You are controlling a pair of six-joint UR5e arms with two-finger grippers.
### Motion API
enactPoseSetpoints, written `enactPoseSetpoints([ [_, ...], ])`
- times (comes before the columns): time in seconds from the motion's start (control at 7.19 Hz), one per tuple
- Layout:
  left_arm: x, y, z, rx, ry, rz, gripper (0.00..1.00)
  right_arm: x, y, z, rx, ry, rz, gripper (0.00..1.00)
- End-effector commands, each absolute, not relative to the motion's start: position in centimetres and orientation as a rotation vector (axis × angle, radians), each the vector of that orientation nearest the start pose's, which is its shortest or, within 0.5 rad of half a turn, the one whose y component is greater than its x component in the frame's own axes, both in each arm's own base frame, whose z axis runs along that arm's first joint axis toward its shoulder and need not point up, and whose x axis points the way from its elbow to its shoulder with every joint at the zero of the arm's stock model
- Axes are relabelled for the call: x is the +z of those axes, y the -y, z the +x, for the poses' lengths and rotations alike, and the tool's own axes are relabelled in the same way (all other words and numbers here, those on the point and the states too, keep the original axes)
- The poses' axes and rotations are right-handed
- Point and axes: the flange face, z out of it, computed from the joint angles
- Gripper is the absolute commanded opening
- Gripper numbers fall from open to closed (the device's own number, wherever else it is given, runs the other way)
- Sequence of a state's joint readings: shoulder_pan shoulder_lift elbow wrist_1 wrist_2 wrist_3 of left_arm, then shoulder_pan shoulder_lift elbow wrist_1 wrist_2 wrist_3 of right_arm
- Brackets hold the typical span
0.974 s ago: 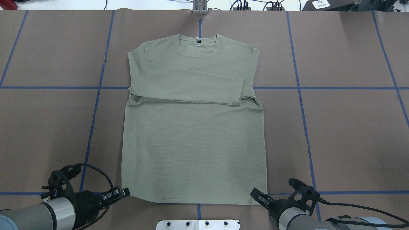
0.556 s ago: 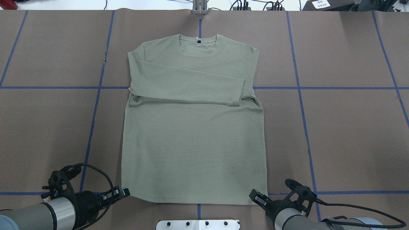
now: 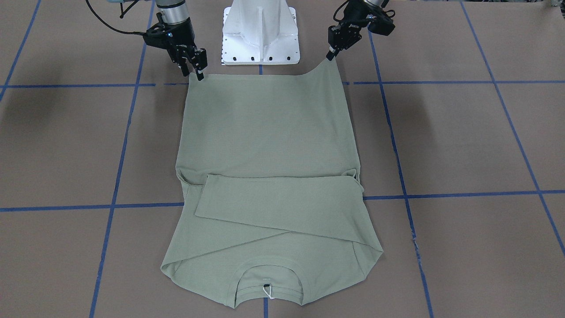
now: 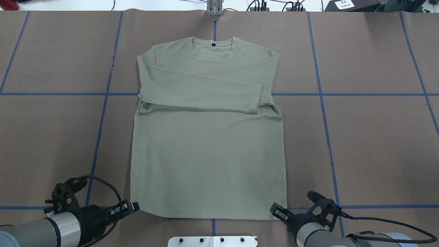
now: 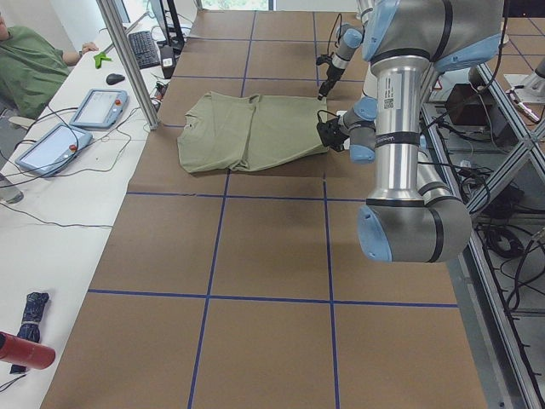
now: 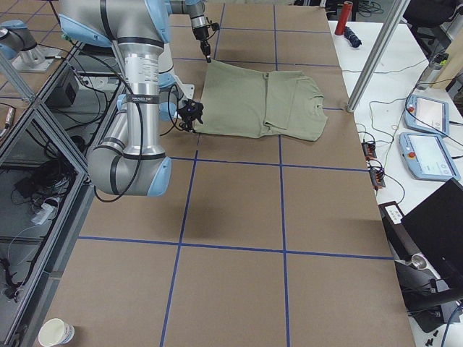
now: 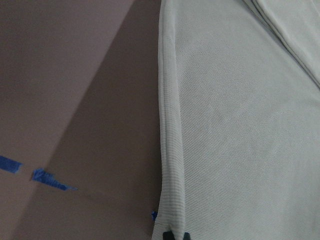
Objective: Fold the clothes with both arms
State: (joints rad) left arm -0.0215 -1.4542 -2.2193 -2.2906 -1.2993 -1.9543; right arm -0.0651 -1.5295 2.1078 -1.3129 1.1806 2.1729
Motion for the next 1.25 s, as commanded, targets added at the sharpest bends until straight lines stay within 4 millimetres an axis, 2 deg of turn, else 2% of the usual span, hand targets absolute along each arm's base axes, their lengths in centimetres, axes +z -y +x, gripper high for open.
enactPoseSetpoints([
  [0.0,32.2,16.9,40.8,-0.519,-1.279,0.008,0.00,36.4,13.7,-49.4,0.657,0.908,0.080,0.63],
  [0.14,32.1,16.9,40.7,-0.519,-1.281,0.007,0.00,36.4,13.7,-49.5,0.657,0.908,0.081,0.61],
  [0.28,32.1,16.9,40.7,-0.519,-1.281,0.007,0.00,36.2,13.7,-49.5,0.658,0.913,0.079,0.55],
  [0.56,32.1,16.9,40.7,-0.519,-1.282,0.007,0.00,35.8,13.7,-49.6,0.658,0.921,0.074,0.00],
  [0.83,32.1,16.9,40.7,-0.516,-1.281,0.007,0.00,36.5,14.1,-49.2,0.660,0.870,0.102,0.00],
  [0.97,31.4,16.5,40.3,-0.494,-1.289,-0.031,0.00,34.7,14.3,-47.7,0.660,0.864,0.099,0.00],
  [1.11,29.5,16.0,38.5,-0.458,-1.276,-0.081,0.00,31.6,14.2,-45.3,0.643,0.853,0.072,0.00],
])
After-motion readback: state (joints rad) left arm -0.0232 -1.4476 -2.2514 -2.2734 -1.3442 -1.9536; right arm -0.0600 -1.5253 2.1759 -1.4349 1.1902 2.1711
